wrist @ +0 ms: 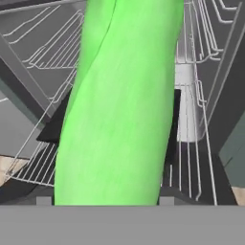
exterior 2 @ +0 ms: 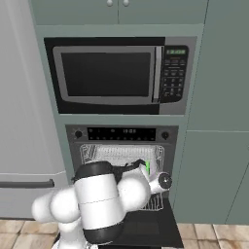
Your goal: Place the corn on the bottom rack of the oven.
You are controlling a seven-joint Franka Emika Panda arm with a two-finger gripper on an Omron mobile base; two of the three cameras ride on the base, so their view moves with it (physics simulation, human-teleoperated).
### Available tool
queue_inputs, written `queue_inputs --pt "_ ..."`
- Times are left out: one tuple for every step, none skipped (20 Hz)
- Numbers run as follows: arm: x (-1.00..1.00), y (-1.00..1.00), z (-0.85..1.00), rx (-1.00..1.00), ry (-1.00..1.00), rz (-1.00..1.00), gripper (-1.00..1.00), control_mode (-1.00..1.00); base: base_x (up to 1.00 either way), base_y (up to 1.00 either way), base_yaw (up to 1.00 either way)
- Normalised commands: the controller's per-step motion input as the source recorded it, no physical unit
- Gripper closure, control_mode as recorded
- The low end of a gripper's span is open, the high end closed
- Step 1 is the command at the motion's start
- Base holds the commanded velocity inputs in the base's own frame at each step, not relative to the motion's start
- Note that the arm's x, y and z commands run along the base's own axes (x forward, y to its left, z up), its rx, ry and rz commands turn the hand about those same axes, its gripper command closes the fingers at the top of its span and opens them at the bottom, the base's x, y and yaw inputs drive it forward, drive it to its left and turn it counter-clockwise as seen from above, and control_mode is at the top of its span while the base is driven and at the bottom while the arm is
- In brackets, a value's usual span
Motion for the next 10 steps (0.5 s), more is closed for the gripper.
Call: queue_inputs --pt "0.39 -0.31 0.0 0.19 0.15 0.15 1.0 -1.0 0.0 0.0 0.0" --pt "0.54 -0.26 0.0 0.2 0.08 0.11 1.0 -1.0 0.0 0.0 0.0" --pt "0.5 -0.27 0.0 0.19 0.08 0.12 1.0 -1.0 0.0 0.0 0.0" --pt "0.34 -0.34 0.0 0.21 0.06 0.1 1.0 -1.0 0.0 0.0 0.0" --pt "0.22 -0.31 0.0 0.22 0.16 0.16 1.0 -1.0 0.0 0.0 0.0" --pt "0.22 -0.21 0.0 0.18 0.12 0.24 1.0 -1.0 0.0 0.0 0.0" --pt "0.21 -0.06 -0.1 0.14 0.13 0.28 1.0 -1.0 0.0 0.0 0.0" --pt "0.19 0.0 -0.19 0.09 0.09 0.31 1.0 -1.0 0.0 0.0 0.0" --pt "0.0 0.0 -0.31 0.01 0.07 0.32 1.0 -1.0 0.0 0.0 0.0" --pt "0.0 0.16 -0.32 0.0 0.07 0.29 1.0 -1.0 0.0 0.0 0.0"
